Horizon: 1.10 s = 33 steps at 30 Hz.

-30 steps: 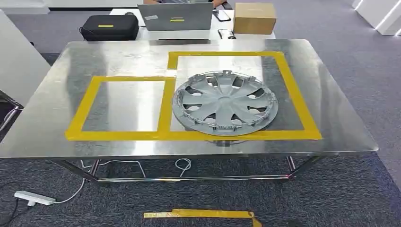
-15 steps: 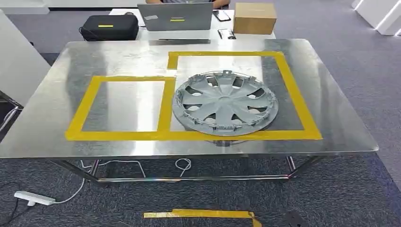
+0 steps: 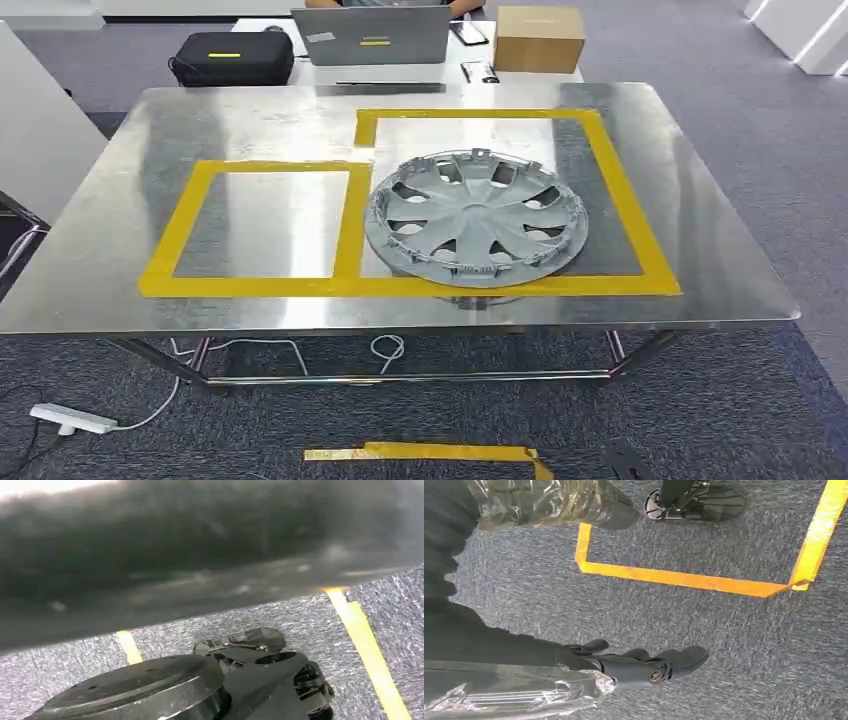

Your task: Take the parts from the cabinet and place them on the table.

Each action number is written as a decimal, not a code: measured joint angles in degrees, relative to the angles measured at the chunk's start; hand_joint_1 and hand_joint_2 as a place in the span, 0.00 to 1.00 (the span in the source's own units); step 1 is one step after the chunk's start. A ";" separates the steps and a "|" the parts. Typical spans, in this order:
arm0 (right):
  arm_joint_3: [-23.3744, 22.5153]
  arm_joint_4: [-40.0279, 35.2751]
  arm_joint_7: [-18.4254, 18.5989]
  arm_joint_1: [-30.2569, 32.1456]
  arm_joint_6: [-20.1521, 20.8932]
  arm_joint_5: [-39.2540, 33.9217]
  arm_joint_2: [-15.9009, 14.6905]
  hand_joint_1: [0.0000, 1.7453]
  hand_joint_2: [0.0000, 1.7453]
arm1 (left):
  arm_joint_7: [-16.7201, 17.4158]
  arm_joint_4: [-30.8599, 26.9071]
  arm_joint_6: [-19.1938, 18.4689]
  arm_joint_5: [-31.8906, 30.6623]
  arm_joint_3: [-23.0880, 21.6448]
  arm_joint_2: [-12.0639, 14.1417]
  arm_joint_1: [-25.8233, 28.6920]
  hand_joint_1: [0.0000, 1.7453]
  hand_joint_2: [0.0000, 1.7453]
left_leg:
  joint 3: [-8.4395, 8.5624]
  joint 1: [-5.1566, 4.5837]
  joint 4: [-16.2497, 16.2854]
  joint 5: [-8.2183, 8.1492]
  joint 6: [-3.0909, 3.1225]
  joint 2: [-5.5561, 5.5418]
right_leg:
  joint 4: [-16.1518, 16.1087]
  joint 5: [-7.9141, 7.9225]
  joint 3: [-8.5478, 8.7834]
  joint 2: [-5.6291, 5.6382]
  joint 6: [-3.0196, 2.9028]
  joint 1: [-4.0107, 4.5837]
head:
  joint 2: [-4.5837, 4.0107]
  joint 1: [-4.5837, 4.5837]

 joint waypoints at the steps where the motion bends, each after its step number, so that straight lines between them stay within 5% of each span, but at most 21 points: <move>1: 0.00 0.00 0.00 -0.01 0.00 0.00 0.00 0.00 1.00 | -0.07 0.02 0.00 0.00 0.00 0.00 0.01 0.00 0.00 | 0.00 0.00 0.00 0.00 0.00 0.00 | 0.00 0.00 0.00 0.00 0.00 0.00 | 0.00 0.00; 16: -0.02 -0.02 -4.26 -0.13 0.18 -1.79 0.00 0.00 1.00 | -0.83 0.04 0.72 3.19 0.66 -0.35 -0.09 0.00 0.00 | 0.00 0.00 0.00 0.00 0.00 0.00 | 0.00 0.00 0.00 0.00 0.00 0.00 | 0.00 0.00; 30: -0.02 -0.09 -4.55 -0.15 0.22 -1.88 0.00 0.00 1.00 | -0.83 0.04 0.72 3.26 0.77 -0.37 -0.08 0.00 0.00 | -0.01 0.00 0.00 0.00 0.00 0.00 | 0.00 0.00 -0.01 0.00 0.00 0.00 | 0.00 -0.02; 33: -0.09 -0.18 -7.46 -0.17 2.52 -1.99 0.00 0.00 1.00 | -1.01 0.04 0.92 3.41 0.90 -0.35 -0.07 0.00 0.00 | -0.01 0.00 0.00 0.00 0.00 0.00 | 0.00 0.00 0.00 0.01 0.00 0.00 | 0.00 0.00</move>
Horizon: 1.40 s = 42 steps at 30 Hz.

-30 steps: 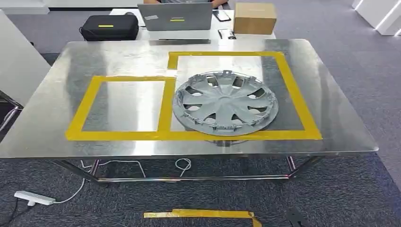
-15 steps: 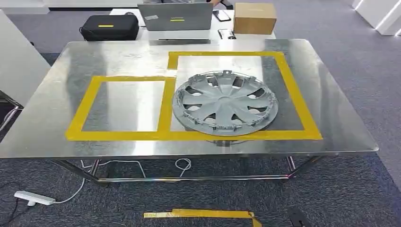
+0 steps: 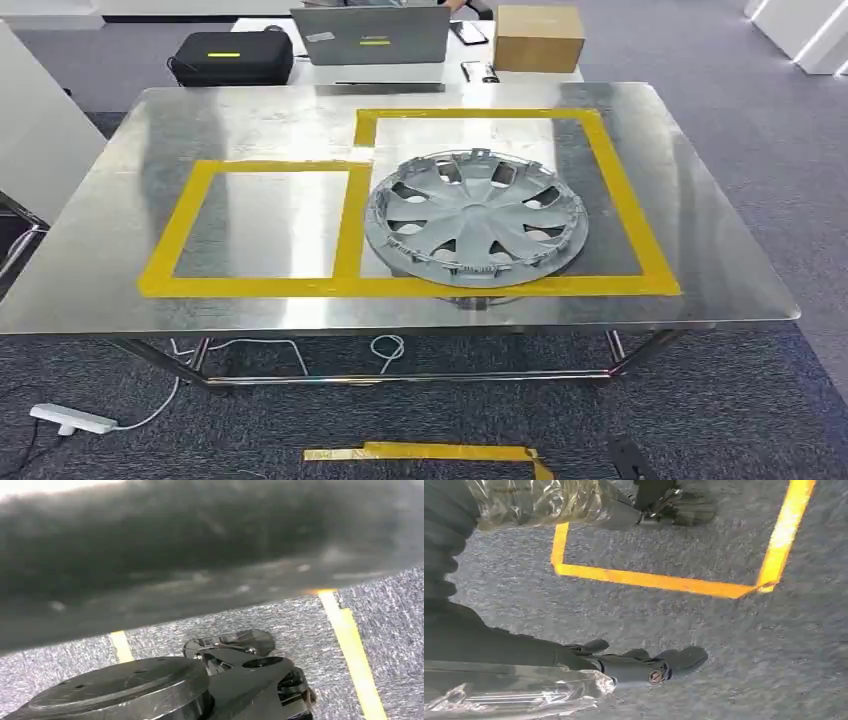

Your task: Take the parts from the cabinet and place them on the table.

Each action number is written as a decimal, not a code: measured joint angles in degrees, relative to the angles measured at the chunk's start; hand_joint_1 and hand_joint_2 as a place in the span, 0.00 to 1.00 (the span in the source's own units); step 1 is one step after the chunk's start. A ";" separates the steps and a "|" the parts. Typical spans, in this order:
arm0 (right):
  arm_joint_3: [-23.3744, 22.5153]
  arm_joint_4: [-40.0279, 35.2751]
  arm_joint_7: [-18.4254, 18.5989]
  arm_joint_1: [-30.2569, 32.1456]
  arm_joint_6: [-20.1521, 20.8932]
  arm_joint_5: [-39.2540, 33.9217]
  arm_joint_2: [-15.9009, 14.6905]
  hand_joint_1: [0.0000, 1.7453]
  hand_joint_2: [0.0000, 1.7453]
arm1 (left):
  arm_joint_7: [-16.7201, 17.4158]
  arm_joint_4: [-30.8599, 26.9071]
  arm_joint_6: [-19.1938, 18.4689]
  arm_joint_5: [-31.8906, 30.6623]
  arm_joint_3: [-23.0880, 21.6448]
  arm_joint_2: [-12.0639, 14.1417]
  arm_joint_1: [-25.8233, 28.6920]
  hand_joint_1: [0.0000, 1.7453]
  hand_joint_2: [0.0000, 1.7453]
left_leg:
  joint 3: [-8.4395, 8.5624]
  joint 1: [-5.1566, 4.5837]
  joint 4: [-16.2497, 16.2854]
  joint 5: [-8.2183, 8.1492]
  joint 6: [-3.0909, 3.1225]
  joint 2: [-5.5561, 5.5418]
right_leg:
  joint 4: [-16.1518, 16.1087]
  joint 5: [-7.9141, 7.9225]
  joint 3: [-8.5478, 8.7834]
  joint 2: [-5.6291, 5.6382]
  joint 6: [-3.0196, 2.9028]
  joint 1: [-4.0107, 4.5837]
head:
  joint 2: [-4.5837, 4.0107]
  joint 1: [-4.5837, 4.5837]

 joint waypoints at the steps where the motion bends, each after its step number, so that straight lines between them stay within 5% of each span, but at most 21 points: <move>1: -0.07 -0.02 -1.22 -0.06 0.85 -0.20 0.00 0.00 1.00 | -0.15 0.00 0.15 0.04 0.11 0.00 0.01 0.00 0.00 | 0.00 0.00 0.00 0.00 0.00 0.00 | 0.00 0.00 0.00 0.00 0.00 0.00 | 0.00 0.00; 2: -0.11 -0.07 -2.24 -0.15 1.48 -0.30 0.00 0.00 1.00 | -0.31 0.00 0.15 0.31 0.17 0.00 0.02 0.00 0.00 | 0.00 0.00 0.00 0.00 0.00 0.00 | 0.00 0.00 0.00 0.00 0.00 0.00 | 0.00 -0.02; 3: -0.15 -0.09 -3.32 -0.28 2.10 -0.35 0.00 0.00 0.00 | -0.44 0.00 0.13 0.52 0.31 0.02 0.03 0.00 0.00 | 0.00 0.00 0.00 0.00 0.00 0.00 | 0.00 0.00 0.00 0.00 0.00 0.00 | 0.00 -0.02; 10: -0.55 -0.53 -5.75 -1.23 8.29 -0.66 -0.07 0.00 0.00 | -0.85 0.00 -0.04 0.13 0.87 0.02 0.05 0.00 0.00 | 0.01 0.00 0.00 0.00 0.00 0.00 | 0.00 0.00 0.00 0.00 0.00 0.00 | 0.00 -0.02; 14: -1.92 -1.07 -10.93 -1.46 14.10 -1.31 -0.31 0.00 0.00 | -1.42 0.00 -0.04 -0.55 0.87 0.15 0.07 0.00 0.00 | 0.01 0.00 0.00 0.00 0.00 0.00 | 0.00 0.00 -0.01 0.00 0.00 0.00 | 0.00 0.00; 42: -3.69 -1.55 -12.56 -1.87 15.97 -1.01 -0.63 0.00 0.00 | -1.62 0.00 0.00 -1.38 0.83 0.63 0.11 0.00 0.00 | 0.00 -0.25 0.10 -0.11 0.18 0.00 | -0.02 0.05 0.00 -0.01 0.10 -0.27 | 0.00 -0.02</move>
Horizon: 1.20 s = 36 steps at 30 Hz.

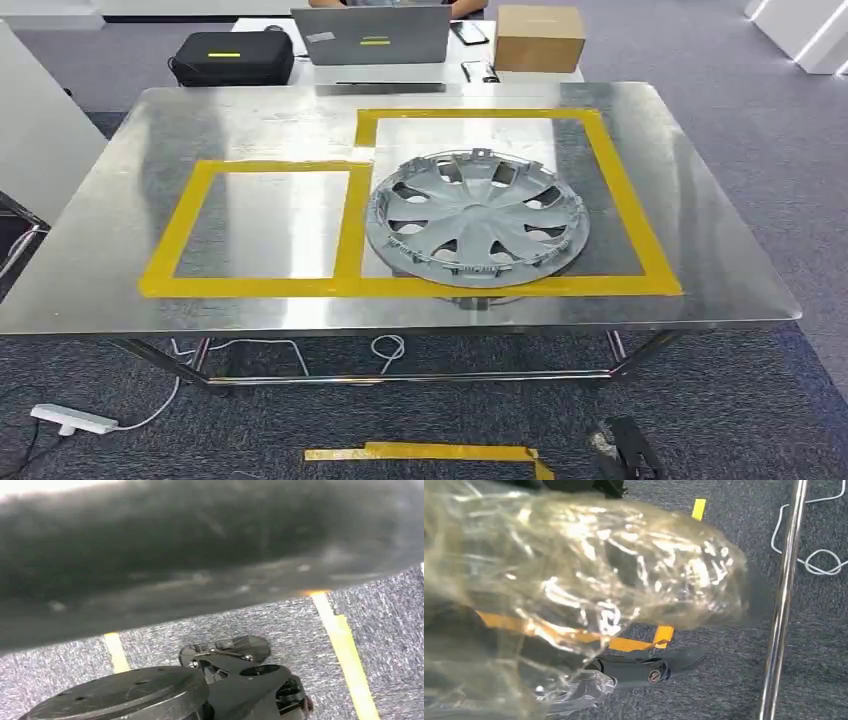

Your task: Take the parts from the cabinet and place them on the table.

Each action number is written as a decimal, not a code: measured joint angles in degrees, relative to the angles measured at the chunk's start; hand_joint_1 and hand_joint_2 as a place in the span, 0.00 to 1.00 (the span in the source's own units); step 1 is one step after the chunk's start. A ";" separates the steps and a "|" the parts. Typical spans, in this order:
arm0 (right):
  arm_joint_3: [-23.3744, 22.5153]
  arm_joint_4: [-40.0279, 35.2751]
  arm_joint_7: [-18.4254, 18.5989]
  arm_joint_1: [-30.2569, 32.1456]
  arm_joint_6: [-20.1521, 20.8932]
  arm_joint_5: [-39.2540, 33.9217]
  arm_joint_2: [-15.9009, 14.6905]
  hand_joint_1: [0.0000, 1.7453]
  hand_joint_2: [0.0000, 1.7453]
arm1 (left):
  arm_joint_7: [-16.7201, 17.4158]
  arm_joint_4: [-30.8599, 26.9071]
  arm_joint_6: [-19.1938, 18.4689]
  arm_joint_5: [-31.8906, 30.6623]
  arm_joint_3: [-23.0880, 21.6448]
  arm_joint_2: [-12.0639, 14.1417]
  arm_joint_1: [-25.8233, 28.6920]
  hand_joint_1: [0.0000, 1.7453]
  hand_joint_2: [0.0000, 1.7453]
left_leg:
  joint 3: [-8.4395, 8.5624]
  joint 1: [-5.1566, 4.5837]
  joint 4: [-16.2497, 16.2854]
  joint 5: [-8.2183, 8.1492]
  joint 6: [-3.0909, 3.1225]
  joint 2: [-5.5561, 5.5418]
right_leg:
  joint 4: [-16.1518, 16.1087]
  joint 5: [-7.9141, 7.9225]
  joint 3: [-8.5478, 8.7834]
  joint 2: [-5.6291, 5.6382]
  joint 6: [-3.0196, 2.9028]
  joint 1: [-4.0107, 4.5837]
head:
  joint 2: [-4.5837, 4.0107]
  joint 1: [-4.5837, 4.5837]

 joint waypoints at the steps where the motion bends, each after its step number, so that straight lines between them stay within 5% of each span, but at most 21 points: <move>1: 0.00 0.00 0.00 0.00 0.00 0.00 0.00 0.00 0.00 | 0.00 0.00 0.00 0.00 0.00 0.00 0.00 0.00 0.00 | 0.00 0.00 0.00 0.00 0.00 0.00 | 0.00 0.00 0.00 0.00 0.00 0.00 | 0.00 0.00; 4: -0.04 0.00 0.09 0.00 0.07 0.00 0.00 0.00 0.00 | 0.00 0.00 0.00 0.00 0.00 0.04 0.00 0.00 0.00 | -0.02 -0.12 0.13 -0.05 0.11 0.00 | 0.00 0.03 0.01 0.00 0.13 -0.12 | 0.00 0.00; 6: -0.11 0.00 0.13 -0.06 0.11 -0.02 -0.02 0.00 0.00 | 0.00 0.00 0.00 0.00 0.00 0.13 -0.03 0.00 0.00 | 0.49 0.41 -1.00 0.65 1.28 0.11 | -0.22 -0.19 -0.27 -0.02 1.02 -0.20 | 0.00 0.00; 7: -0.11 0.00 0.13 -0.13 0.11 -0.02 -0.11 0.00 0.00 | 0.00 0.00 0.00 0.02 0.00 0.13 -0.06 0.00 0.00 | 0.56 0.45 -1.09 0.70 1.48 0.15 | 1.51 -1.57 -0.83 0.00 1.11 -0.13 | 0.00 0.15; 9: -0.13 0.00 0.15 -0.19 0.11 -0.02 -0.13 0.00 0.00 | 0.00 0.00 0.00 0.02 0.00 0.04 -0.03 0.00 0.00 | 0.49 0.48 -1.09 0.67 1.55 0.20 | 11.35 -6.38 -5.38 0.00 1.45 -0.26 | 0.00 0.26; 11: -0.11 0.00 0.17 0.05 0.11 -0.02 -0.13 0.00 0.00 | 0.00 0.00 0.00 0.00 0.00 0.04 0.01 0.00 0.00 | 0.46 0.48 -1.07 0.64 1.51 0.20 | 18.20 -8.27 -8.90 -0.01 1.64 -0.26 | 0.00 0.33; 13: -0.13 0.00 0.17 0.03 0.11 -0.02 -0.17 0.00 0.00 | 0.00 0.00 0.00 0.00 0.00 0.02 0.03 0.00 0.00 | 0.67 0.59 -1.01 0.46 1.24 0.15 | 13.82 -4.54 -7.01 -0.03 1.61 -0.31 | 0.00 0.35; 15: -0.13 0.00 0.17 -0.04 0.09 -0.02 -0.31 0.00 0.00 | 0.00 0.00 0.00 0.00 0.00 -0.07 -0.02 0.00 0.00 | 1.27 0.72 -0.99 0.04 0.70 0.51 | 2.73 0.71 -1.37 -1.22 1.42 -0.30 | 0.00 0.37; 16: -0.13 0.00 0.22 -0.23 0.09 0.02 -0.31 0.00 0.00 | 0.00 0.00 0.04 0.00 0.00 -0.02 0.01 0.00 0.00 | 1.47 0.27 -0.95 -0.18 0.35 0.50 | 0.53 -0.31 -0.17 -3.57 1.35 0.15 | 0.00 0.50; 17: -0.13 -0.04 0.30 -0.72 0.09 0.13 -0.26 0.00 0.00 | 0.00 0.00 0.13 -0.09 0.00 -0.05 0.08 0.00 0.00 | 1.33 0.08 -0.65 -0.38 -0.05 0.61 | -0.04 -0.10 0.44 -2.77 0.32 0.24 | 0.00 0.66; 20: -0.13 -0.04 0.55 -0.83 0.24 0.15 -0.26 0.00 0.00 | -0.02 0.00 0.17 -0.28 0.00 0.02 0.12 0.00 0.00 | 1.48 0.21 -0.77 -0.47 -0.74 2.01 | 0.12 0.01 -0.19 -1.42 -0.63 0.47 | 0.00 0.44; 22: -0.15 -0.04 0.61 -0.92 0.28 0.28 -0.26 0.00 0.00 | -0.09 0.00 0.17 -0.35 -0.02 0.09 -0.01 0.00 0.00 | 1.01 0.41 0.84 -2.16 -1.66 1.35 | -0.15 0.23 0.03 -0.74 -1.43 0.11 | 0.00 0.13; 25: -0.15 -0.02 0.61 -0.94 0.15 0.31 -0.28 0.00 0.00 | -0.11 0.00 0.17 -0.42 -0.04 0.11 0.00 0.00 0.00 | -5.39 0.78 14.53 -8.84 -2.15 0.99 | -0.13 0.13 0.00 0.53 -1.94 0.14 | 0.00 0.04; 26: -0.15 -0.02 0.63 -0.89 -0.07 0.31 -0.28 0.00 0.00 | -0.11 0.00 0.17 -0.44 -0.04 0.11 0.12 0.00 0.00 | -6.96 0.84 17.49 -9.43 -2.18 0.98 | -0.13 0.13 0.02 1.03 -1.94 0.15 | 0.00 0.04; 27: -0.15 -0.02 0.68 -0.85 -0.13 0.31 -0.28 0.00 0.00 | -0.11 0.00 0.17 -0.46 -0.07 0.11 0.23 0.00 0.00 | -7.25 0.92 17.64 -8.44 -2.18 0.97 | -0.12 0.13 0.11 1.71 -1.94 0.14 | 0.00 0.02; 29: -0.15 -0.02 0.68 -0.87 -0.13 0.31 -0.28 0.00 0.00 | -0.11 0.00 0.17 -0.48 -0.11 0.13 0.22 0.00 0.00 | -4.72 1.05 11.42 -3.42 -1.88 0.59 | -0.10 0.11 0.37 3.04 -1.90 0.14 | 0.00 0.02; 30: -0.15 -0.04 0.68 -0.91 -0.13 0.31 -0.28 0.00 0.00 | -0.11 0.00 0.17 -0.48 -0.11 0.15 0.20 0.00 0.00 | -2.31 1.10 6.06 -0.42 -1.59 -0.40 | -0.10 0.08 0.60 3.70 -1.84 0.14 | 0.00 0.00; 31: -0.15 -0.04 0.68 -0.92 -0.13 0.33 -0.24 0.00 0.00 | -0.11 0.00 0.17 -0.48 -0.11 0.24 0.24 0.00 0.00 | -0.56 1.21 1.67 1.02 -1.21 -2.93 | -0.13 0.03 0.57 4.24 -1.67 -0.02 | 0.00 0.00; 32: -0.15 -0.04 0.68 -1.06 -0.13 0.39 -0.20 0.00 0.00 | -0.11 0.00 0.17 -0.50 -0.13 0.28 0.23 0.00 0.00 | -0.08 1.43 0.53 0.50 -1.04 -3.87 | 0.20 -0.07 0.19 4.95 -1.23 0.31 | 0.00 0.02; 34: -0.15 -0.04 0.68 -0.93 -0.28 0.50 -0.22 0.00 0.00 | -0.11 0.00 0.17 -0.50 -0.13 0.26 0.12 0.00 0.00 | -0.07 1.12 0.14 0.09 -1.03 -3.18 | -0.09 0.31 -0.35 5.81 -0.35 -0.12 | 0.00 0.02; 36: -0.13 -0.04 0.68 -0.67 -0.37 0.52 -0.35 0.00 0.00 | -0.11 0.00 0.17 -0.50 -0.20 0.24 0.12 0.00 0.00 | 0.12 1.38 -0.47 0.51 -0.26 -2.07 | -0.51 0.55 -0.80 6.68 0.51 -0.11 | 0.00 0.00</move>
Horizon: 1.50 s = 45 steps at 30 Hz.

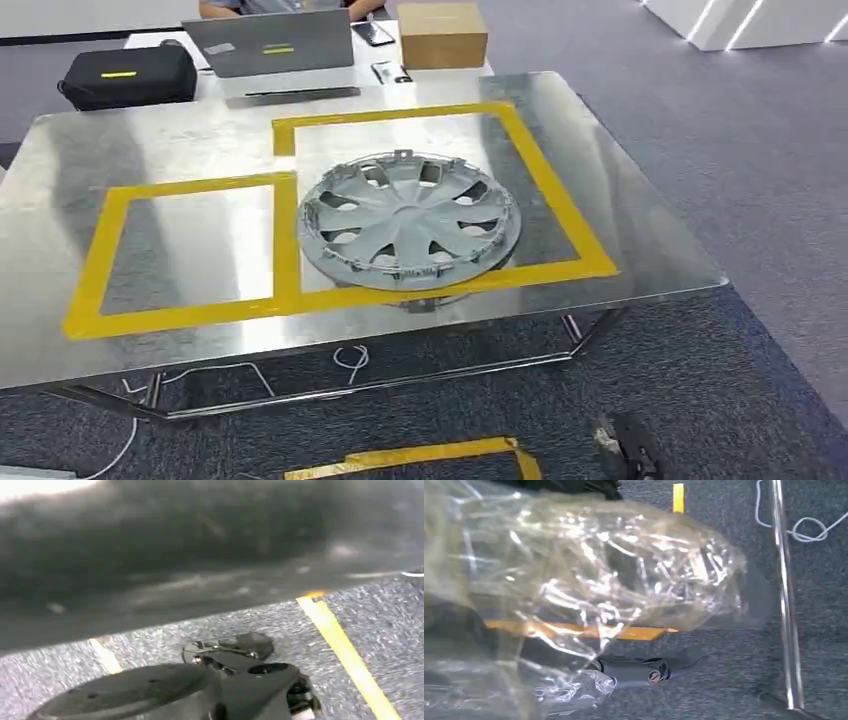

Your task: Take the parts from the cabinet and place them on the table.

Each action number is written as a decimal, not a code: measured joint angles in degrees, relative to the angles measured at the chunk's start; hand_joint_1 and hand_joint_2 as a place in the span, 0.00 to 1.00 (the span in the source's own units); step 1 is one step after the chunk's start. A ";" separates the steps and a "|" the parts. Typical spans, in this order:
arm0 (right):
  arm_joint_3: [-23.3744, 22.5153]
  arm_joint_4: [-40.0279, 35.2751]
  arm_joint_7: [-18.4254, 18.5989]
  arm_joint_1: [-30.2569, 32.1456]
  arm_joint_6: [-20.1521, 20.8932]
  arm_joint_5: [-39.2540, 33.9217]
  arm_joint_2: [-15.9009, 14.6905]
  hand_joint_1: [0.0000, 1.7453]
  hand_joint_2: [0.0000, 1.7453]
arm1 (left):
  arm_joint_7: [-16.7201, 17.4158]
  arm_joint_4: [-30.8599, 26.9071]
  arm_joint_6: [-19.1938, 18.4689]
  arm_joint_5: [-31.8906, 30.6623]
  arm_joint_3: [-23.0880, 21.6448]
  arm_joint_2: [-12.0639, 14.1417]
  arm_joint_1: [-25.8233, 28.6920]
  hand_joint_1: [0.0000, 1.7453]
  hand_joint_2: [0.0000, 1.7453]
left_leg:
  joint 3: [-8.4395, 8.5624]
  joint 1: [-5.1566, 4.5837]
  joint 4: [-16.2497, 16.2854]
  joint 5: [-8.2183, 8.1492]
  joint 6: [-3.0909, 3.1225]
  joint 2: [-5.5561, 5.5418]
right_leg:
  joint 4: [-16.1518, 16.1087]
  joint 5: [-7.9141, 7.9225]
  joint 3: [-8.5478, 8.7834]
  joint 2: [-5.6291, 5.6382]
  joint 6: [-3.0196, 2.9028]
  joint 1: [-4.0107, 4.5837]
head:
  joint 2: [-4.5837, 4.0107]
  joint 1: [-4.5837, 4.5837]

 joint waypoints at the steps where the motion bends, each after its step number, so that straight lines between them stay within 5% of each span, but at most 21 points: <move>1: 0.00 0.00 -0.02 0.08 -0.11 0.00 -0.07 0.00 0.00 | -0.02 0.00 0.00 0.00 0.00 0.04 -0.10 0.00 0.00 | 0.14 0.12 -0.29 0.20 0.31 0.77 | 0.79 -0.60 -0.26 -1.85 0.10 -0.04 | 0.00 0.02; 3: 0.00 0.00 0.00 -0.37 -0.11 0.00 -0.07 0.00 0.00 | -0.02 0.00 0.02 0.00 0.00 -0.02 -0.11 0.00 0.00 | 0.14 -0.10 -0.27 0.09 0.70 1.97 | 8.28 -4.66 -3.89 -5.60 0.47 0.19 | 0.00 0.50; 5: 0.00 0.00 0.00 -0.31 -0.13 0.04 -0.05 0.00 0.00 | -0.02 0.00 0.02 0.00 0.00 -0.07 0.00 0.00 0.00 | 0.15 -0.35 -0.24 -0.06 0.92 3.42 | 17.33 -8.11 -8.38 -6.19 0.75 0.17 | 0.00 0.48; 6: 0.00 0.00 0.00 -0.13 -0.20 0.18 -0.05 0.00 0.00 | -0.02 0.00 0.02 0.00 0.00 -0.07 0.04 0.00 0.00 | 0.21 -0.46 -0.24 -0.09 0.96 4.06 | 18.77 -7.99 -9.11 -6.23 0.70 0.17 | 0.00 0.52; 9: 0.00 0.00 -0.09 -0.09 -0.42 0.39 -0.09 0.00 0.00 | -0.02 0.00 0.02 0.00 0.00 -0.13 -0.09 0.00 0.00 | 0.61 -0.85 -0.24 -0.40 0.97 5.90 | 7.24 -1.52 -3.20 -7.26 0.01 0.38 | 0.00 0.48; 10: 0.00 0.00 -0.13 -0.16 -0.48 0.44 -0.09 0.00 0.00 | -0.02 0.00 0.02 0.00 0.00 -0.15 -0.13 0.00 0.00 | 0.88 -0.96 -0.24 -0.59 0.86 6.43 | 2.06 0.29 -0.22 -9.13 -0.43 0.68 | 0.00 0.50; 11: 0.00 0.00 -0.15 -0.34 -0.52 0.50 -0.09 0.00 0.00 | -0.02 0.00 0.02 0.00 0.00 -0.17 -0.11 0.00 0.00 | 0.98 -1.33 -0.23 -0.75 0.62 6.92 | 0.53 -0.85 0.55 -11.68 -1.16 1.26 | 0.00 0.44; 15: 0.00 0.00 -0.24 -0.17 -0.57 0.55 -0.09 0.00 0.00 | 0.00 0.00 0.02 0.00 0.00 -0.22 -0.20 0.00 0.00 | 1.34 -1.31 -0.29 -0.92 -0.35 8.90 | 0.00 0.04 0.69 -9.18 -1.73 1.25 | 0.00 0.37; 18: 0.00 0.00 -0.28 -0.42 -0.57 0.57 -0.09 0.00 0.00 | 0.00 0.00 0.02 0.00 0.00 -0.13 -0.22 0.00 0.00 | -0.64 -0.86 5.22 -5.15 -1.53 3.86 | -0.51 0.69 0.82 -7.40 -2.39 0.49 | 0.00 0.04; 21: 0.00 0.00 -0.26 -0.20 -0.57 0.57 -0.09 0.00 0.00 | 0.09 0.00 0.02 0.00 0.00 -0.13 0.12 0.00 0.00 | -6.37 -0.44 17.67 -10.17 -1.89 3.01 | -0.47 0.75 0.68 -5.17 -2.52 0.48 | 0.00 0.00; 24: 0.00 0.00 -0.26 -0.05 -0.57 0.57 -0.09 0.00 0.00 | 0.13 0.00 0.02 0.00 0.00 -0.09 0.20 0.00 0.00 | -3.59 -0.01 10.91 -4.17 -1.93 2.57 | -0.31 0.85 0.77 -2.81 -2.34 0.38 | 0.00 0.02; 25: 0.00 0.00 -0.26 -0.08 -0.57 0.57 -0.09 0.00 0.00 | 0.13 0.00 0.02 0.00 0.00 -0.09 0.16 0.00 0.00 | -1.17 0.20 5.61 -1.34 -1.85 1.33 | -0.22 0.85 0.85 -1.99 -2.18 0.31 | 0.00 -0.02; 26: 0.00 -0.02 -0.26 -0.10 -0.57 0.57 -0.07 0.00 0.00 | 0.13 0.00 0.02 0.00 0.00 -0.07 0.17 0.00 0.00 | 0.42 0.54 1.74 -0.33 -1.68 -1.56 | -0.17 0.86 0.72 -1.33 -1.93 0.28 | 0.00 0.00; 27: 0.00 -0.02 -0.26 -0.29 -0.59 0.57 -0.07 0.00 0.00 | 0.13 0.00 0.02 0.00 0.00 -0.09 0.15 0.00 0.00 | 0.88 0.68 0.10 -0.97 -1.54 -2.04 | 0.39 0.76 0.24 -0.49 -1.39 0.52 | 0.00 0.04; 31: 0.00 0.02 -0.09 0.37 -0.76 0.52 -0.24 0.00 0.00 | 0.20 0.00 0.02 0.28 0.04 -0.11 -0.05 0.00 0.00 | 0.85 0.52 -0.12 -0.37 -0.07 0.32 | -0.12 1.39 -1.01 1.18 0.26 -0.07 | 0.00 -0.04; 33: 0.00 0.00 0.02 0.34 -0.74 0.52 -0.24 0.00 0.00 | 0.20 0.00 0.02 0.37 0.04 -0.11 -0.35 0.00 0.00 | 0.90 0.26 -0.24 -0.22 0.34 1.39 | 3.41 -1.00 -2.55 -4.87 0.48 0.27 | 0.00 0.59; 35: 0.00 0.00 0.04 -0.10 -0.74 0.52 -0.22 0.00 0.00 | 0.22 0.00 0.02 0.37 0.04 -0.22 -0.06 0.00 0.00 | 0.88 -0.03 -0.23 -0.41 0.79 3.24 | 12.59 -5.60 -6.89 -6.10 0.75 0.20 | 0.00 0.61; 37: 0.00 -0.02 0.09 0.14 -0.74 0.52 -0.22 0.00 0.00 | 0.24 0.00 0.02 0.39 0.04 -0.15 0.12 0.00 0.00 | 0.85 -0.15 -0.21 -0.48 0.88 4.77 | 17.86 -6.95 -9.32 -6.19 0.94 0.19 | 0.00 0.66; 40: 0.00 0.00 0.11 0.36 -0.74 0.52 -0.24 0.00 0.00 | 0.24 0.00 0.02 0.50 0.04 -0.20 -0.01 0.00 0.00 | 1.16 -0.22 -0.19 -0.77 0.69 6.80 | 7.08 -1.03 -3.25 -7.57 0.54 0.26 | 0.00 0.65; 42: 0.00 0.00 0.28 -0.12 -0.76 0.50 -0.24 0.00 0.00 | 0.24 0.00 0.00 0.68 0.04 -0.26 0.02 0.00 0.00 | 1.48 -0.90 0.01 -1.28 0.01 7.97 | 0.16 -0.24 0.48 -11.90 -0.08 1.18 | 0.00 0.85; 45: -0.02 0.00 1.09 0.29 -0.92 0.31 -0.29 0.00 0.00 | 0.59 0.00 0.00 1.25 0.07 -0.24 -0.17 0.00 0.00 | 1.66 -0.85 -0.02 -1.28 -0.63 9.66 | 0.46 0.15 0.37 -9.65 -1.11 1.18 | 0.00 0.63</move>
